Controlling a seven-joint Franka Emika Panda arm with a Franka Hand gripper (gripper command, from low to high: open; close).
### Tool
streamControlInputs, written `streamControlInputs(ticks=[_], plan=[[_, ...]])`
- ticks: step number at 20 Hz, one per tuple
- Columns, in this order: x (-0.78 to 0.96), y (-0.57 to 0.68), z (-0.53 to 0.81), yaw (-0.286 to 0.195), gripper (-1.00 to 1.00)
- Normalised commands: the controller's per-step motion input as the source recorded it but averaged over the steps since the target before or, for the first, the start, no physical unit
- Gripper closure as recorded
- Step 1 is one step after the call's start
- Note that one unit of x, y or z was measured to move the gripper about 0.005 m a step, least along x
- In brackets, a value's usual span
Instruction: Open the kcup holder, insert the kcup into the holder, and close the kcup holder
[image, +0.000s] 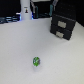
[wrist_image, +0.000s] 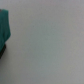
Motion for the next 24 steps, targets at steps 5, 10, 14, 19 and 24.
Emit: streamControlInputs(ticks=[5,10,14,19,24], plan=[[-0.04,0.14,0.03,-0.045,-1.0],[-0.25,0.4,0.13,-0.142,-1.0],[-0.28,0.57,0.0,-0.182,-1.0],[-0.29,0.64,0.0,-0.177,-1.0],[-0.28,0.67,-0.01,-0.17,-1.0]])
